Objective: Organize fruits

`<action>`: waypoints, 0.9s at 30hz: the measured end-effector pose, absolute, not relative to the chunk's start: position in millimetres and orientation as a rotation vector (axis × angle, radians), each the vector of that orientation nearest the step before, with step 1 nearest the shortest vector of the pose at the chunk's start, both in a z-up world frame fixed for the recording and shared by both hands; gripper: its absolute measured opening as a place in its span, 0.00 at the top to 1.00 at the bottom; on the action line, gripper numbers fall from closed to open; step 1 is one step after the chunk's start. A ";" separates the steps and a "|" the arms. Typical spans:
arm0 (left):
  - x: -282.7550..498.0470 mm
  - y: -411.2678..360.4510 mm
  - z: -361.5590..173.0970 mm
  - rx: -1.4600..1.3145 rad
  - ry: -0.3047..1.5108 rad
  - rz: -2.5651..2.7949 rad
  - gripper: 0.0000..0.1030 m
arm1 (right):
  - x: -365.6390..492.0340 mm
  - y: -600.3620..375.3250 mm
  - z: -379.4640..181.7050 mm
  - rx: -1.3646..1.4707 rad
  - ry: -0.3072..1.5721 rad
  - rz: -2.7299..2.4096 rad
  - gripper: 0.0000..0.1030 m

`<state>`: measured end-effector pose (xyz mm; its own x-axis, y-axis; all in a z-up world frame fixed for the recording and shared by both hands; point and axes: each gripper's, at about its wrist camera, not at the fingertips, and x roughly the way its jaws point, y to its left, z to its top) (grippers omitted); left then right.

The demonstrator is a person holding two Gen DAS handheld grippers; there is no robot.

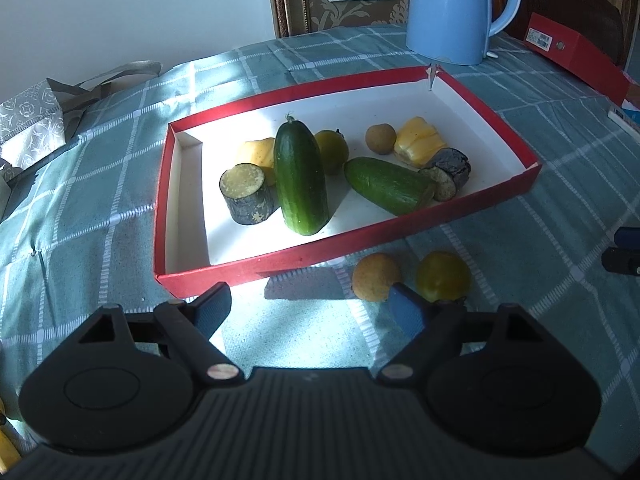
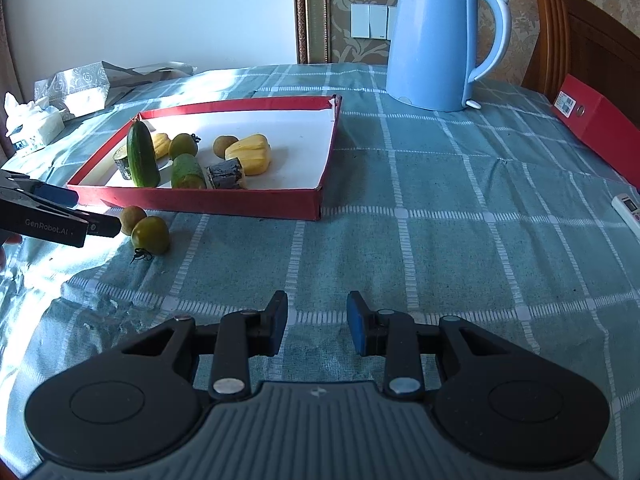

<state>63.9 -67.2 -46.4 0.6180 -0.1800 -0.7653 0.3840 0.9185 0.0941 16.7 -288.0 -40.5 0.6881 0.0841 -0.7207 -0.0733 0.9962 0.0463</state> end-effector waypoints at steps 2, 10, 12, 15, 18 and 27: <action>64.2 -69.5 -47.7 0.258 0.849 -0.356 0.19 | 17.5 -289.2 -41.3 0.018 0.809 0.083 0.70; 73.6 -77.5 -52.4 0.229 0.852 -0.372 0.26 | 20.4 -290.6 -43.1 0.022 0.811 0.081 0.70; 75.8 -78.1 -53.9 0.223 0.855 -0.368 0.26 | 21.2 -291.1 -43.9 0.022 0.815 0.081 0.70; 77.7 -79.4 -58.5 0.232 0.865 -0.380 0.26 | 22.7 -292.3 -45.5 0.028 0.821 0.077 0.70; 77.1 -80.3 -61.4 0.243 0.863 -0.374 0.28 | 24.0 -293.1 -46.5 0.029 0.826 0.078 0.70; 82.7 -80.1 -62.5 0.172 0.887 -0.337 0.36 | 25.9 -290.5 -50.2 0.025 0.838 0.102 0.70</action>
<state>82.7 -80.1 -62.5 0.5832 -0.2169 -0.7828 0.3578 0.9338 0.0079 25.9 -290.5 -50.2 0.6644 0.1001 -0.7406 -0.0806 0.9948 0.0622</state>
